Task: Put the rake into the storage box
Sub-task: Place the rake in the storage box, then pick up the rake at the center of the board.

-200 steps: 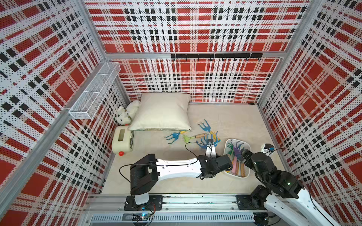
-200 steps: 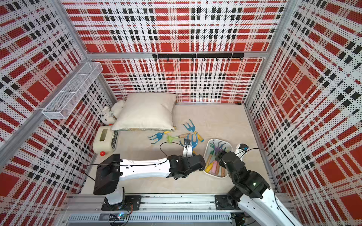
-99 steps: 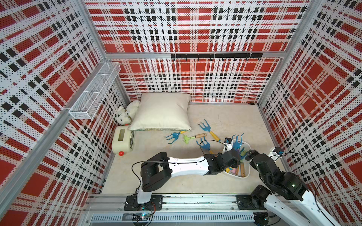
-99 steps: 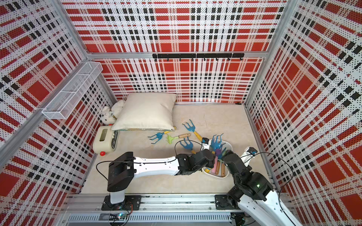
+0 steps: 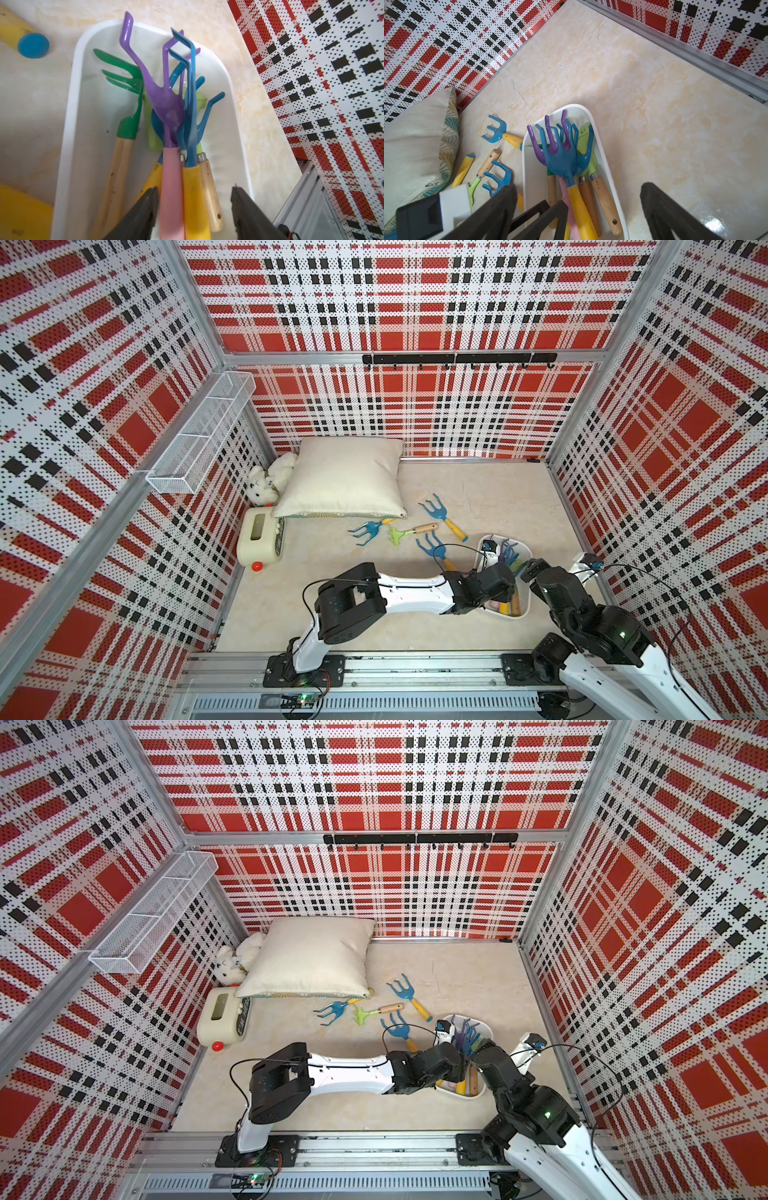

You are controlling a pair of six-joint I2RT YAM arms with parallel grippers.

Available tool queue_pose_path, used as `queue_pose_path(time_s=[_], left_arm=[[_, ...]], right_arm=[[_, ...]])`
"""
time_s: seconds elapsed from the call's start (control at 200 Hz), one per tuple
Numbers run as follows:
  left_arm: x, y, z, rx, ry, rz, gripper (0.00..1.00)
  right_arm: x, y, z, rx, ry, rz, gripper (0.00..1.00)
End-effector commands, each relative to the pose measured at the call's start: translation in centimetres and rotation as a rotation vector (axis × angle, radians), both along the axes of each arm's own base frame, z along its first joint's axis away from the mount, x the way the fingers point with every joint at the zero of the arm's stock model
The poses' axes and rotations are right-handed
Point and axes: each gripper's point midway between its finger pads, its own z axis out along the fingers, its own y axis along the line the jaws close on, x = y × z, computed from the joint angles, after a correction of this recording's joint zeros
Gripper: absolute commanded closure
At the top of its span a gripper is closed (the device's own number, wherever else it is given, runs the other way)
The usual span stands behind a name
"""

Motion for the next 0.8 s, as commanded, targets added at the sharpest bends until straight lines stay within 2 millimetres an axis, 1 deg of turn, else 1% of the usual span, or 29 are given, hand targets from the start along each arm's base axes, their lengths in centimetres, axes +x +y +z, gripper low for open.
queue_pose_path(time_s=[0.0, 0.085, 0.115, 0.215, 0.301, 0.421, 0.526, 0.626, 0.731, 0.736, 0.742, 0.747, 0.752, 0.797], left_arm=[[0.8, 1.5, 2.8, -0.069, -0.022, 0.032, 0.36], [1.5, 3.4, 3.3, -0.084, -0.029, 0.058, 0.35], [1.8, 4.1, 3.6, -0.090, -0.032, 0.068, 0.34], [2.5, 7.2, 4.1, -0.098, -0.050, 0.110, 0.33], [3.2, 10.0, 4.5, -0.107, -0.061, 0.148, 0.31], [4.2, 14.4, 4.7, -0.086, -0.091, 0.226, 0.26], [4.7, 18.0, 4.7, -0.056, -0.115, 0.296, 0.24], [4.9, 21.7, 4.2, -0.026, -0.130, 0.369, 0.21], [5.0, 25.2, 4.0, -0.022, -0.142, 0.436, 0.16], [5.0, 25.3, 3.9, -0.021, -0.142, 0.438, 0.15], [5.0, 25.4, 3.9, -0.021, -0.142, 0.439, 0.15], [5.1, 25.6, 3.9, -0.022, -0.142, 0.442, 0.15], [5.1, 25.7, 3.9, -0.023, -0.142, 0.445, 0.15], [5.2, 27.0, 3.7, -0.026, -0.141, 0.469, 0.13]], right_arm=[[0.3, 0.3, 0.3, -0.012, -0.001, 0.016, 0.00], [0.9, 1.2, 0.3, -0.018, 0.000, 0.069, 0.00], [1.2, 1.9, 0.4, -0.019, -0.002, 0.107, 0.00], [2.3, 5.2, 0.4, -0.021, -0.012, 0.298, 0.00], [3.1, 8.7, 0.1, -0.001, -0.023, 0.477, 0.02], [3.8, 12.7, -1.2, 0.019, 0.028, 0.656, 0.08], [4.5, 15.3, -3.0, 0.010, 0.113, 0.766, 0.14], [5.1, 17.3, -4.2, -0.032, 0.178, 0.844, 0.20], [5.9, 18.6, -5.4, -0.116, 0.249, 0.889, 0.23], [6.0, 18.7, -5.6, -0.120, 0.260, 0.891, 0.23], [6.1, 18.7, -5.4, -0.121, 0.255, 0.894, 0.23], [6.1, 18.8, -5.9, -0.127, 0.272, 0.896, 0.23], [6.2, 18.9, -5.6, -0.128, 0.265, 0.898, 0.23], [6.5, 19.4, -6.4, -0.152, 0.309, 0.917, 0.26]])
